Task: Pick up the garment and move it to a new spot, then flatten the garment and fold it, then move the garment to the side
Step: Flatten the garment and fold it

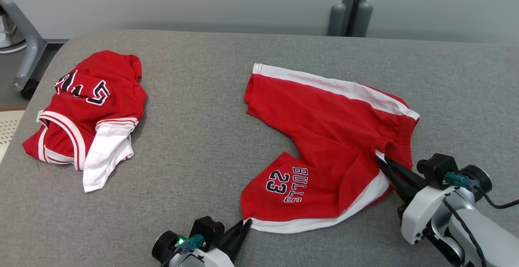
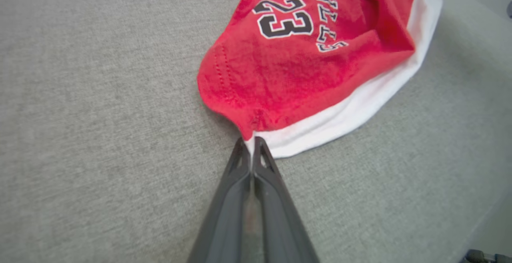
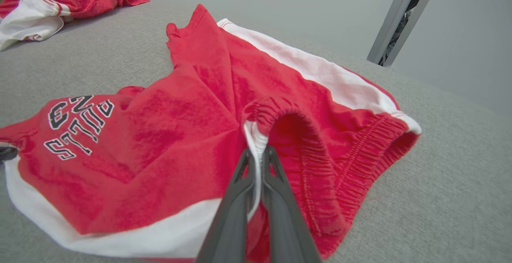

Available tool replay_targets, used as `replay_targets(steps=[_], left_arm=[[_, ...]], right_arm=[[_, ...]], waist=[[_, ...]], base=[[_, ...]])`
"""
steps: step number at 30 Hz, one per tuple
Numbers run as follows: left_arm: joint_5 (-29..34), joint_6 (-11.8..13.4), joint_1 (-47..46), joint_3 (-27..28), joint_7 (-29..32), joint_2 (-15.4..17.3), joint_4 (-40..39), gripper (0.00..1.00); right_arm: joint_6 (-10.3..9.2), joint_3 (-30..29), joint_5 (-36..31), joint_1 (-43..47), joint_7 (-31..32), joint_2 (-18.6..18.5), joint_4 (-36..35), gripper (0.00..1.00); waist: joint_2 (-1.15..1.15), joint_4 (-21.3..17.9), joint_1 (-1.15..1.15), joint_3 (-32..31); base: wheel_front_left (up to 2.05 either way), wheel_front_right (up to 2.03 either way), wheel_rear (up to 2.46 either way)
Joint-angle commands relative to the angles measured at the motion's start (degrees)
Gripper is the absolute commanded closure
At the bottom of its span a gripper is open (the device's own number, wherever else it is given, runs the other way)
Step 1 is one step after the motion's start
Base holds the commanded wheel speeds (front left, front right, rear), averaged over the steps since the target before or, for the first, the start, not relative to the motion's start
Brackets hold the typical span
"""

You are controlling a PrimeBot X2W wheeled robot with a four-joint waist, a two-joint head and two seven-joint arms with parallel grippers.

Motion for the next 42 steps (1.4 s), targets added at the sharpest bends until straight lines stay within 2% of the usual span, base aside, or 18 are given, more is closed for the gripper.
replay_targets(steps=[1, 10, 11, 14, 19, 23, 27, 30, 35, 42], left_arm=[[-0.2, -0.1, -0.1, 0.3, 0.0, 0.3, 0.0, 1.00], [-1.8, -0.1, 3.3, 8.7, 0.0, 2.0, -7.3, 1.00], [-2.0, -0.1, 2.8, 11.2, 0.0, 2.4, -9.8, 1.00], [-2.2, -0.1, 0.3, 13.9, 0.0, 4.0, -13.5, 1.00], [-3.9, -0.1, -6.5, 13.9, 0.0, 6.0, -16.2, 1.00], [-6.9, -0.1, -19.3, 10.3, 1.7, 9.1, -15.5, 1.00], [-11.7, -0.1, -34.8, 10.0, 5.6, 11.6, -13.7, 1.00], [-13.1, 0.0, -46.8, 10.5, 7.7, 13.6, -11.1, 1.00], [-14.2, 0.0, -64.1, 10.4, 9.5, 14.9, -6.6, 1.00], [-13.5, 0.1, -81.0, 7.6, 9.1, 15.2, -0.9, 1.00]], right_arm=[[0.00, 0.0, 0.6, 0.5, -0.3, -0.4, -0.6, 1.00], [0.00, -1.2, 4.9, 6.3, -0.3, -3.0, -9.0, 1.00], [0.00, -2.4, 6.3, 6.7, -0.3, -3.5, -11.5, 1.00], [-0.01, -4.2, 9.1, 5.6, -0.3, -3.6, -14.1, 1.00], [0.00, -7.2, 14.7, 1.0, -0.3, -2.3, -15.0, 1.00], [0.00, -10.3, 21.0, -8.6, 1.4, 0.4, -12.1, 1.00], [0.00, -13.8, 24.6, -22.2, 4.4, 3.2, -5.9, 1.00], [-0.01, -15.7, 25.3, -33.2, 6.5, 5.3, -1.0, 1.00], [-0.02, -18.9, 25.8, -50.4, 7.4, 8.1, 6.5, 1.00], [-0.09, -18.1, 21.4, -66.5, 5.3, 7.6, 14.6, 1.00]], waist=[[0.00, 0.0, 0.00, -0.4], [0.00, -1.2, 0.00, -3.6], [0.00, -1.8, 0.00, -3.9], [0.00, -2.8, 0.00, -3.8], [0.00, -3.9, 0.00, -2.1], [0.00, -5.1, 0.00, 1.8], [0.00, -6.2, 0.00, 7.6], [0.00, -7.1, 0.00, 12.3], [0.00, -8.2, 0.00, 19.5], [0.00, -8.4, 0.00, 26.0]], base=[[0.00, 0.00, 0.00], [0.00, 0.00, 0.00], [0.00, 0.00, 0.00], [0.00, 0.00, 0.00], [0.00, 0.00, 0.00], [0.00, 0.00, 0.00], [0.00, 0.00, 0.00], [0.00, 0.00, 0.00], [0.00, 0.00, 0.00], [0.00, 0.00, 0.00]])
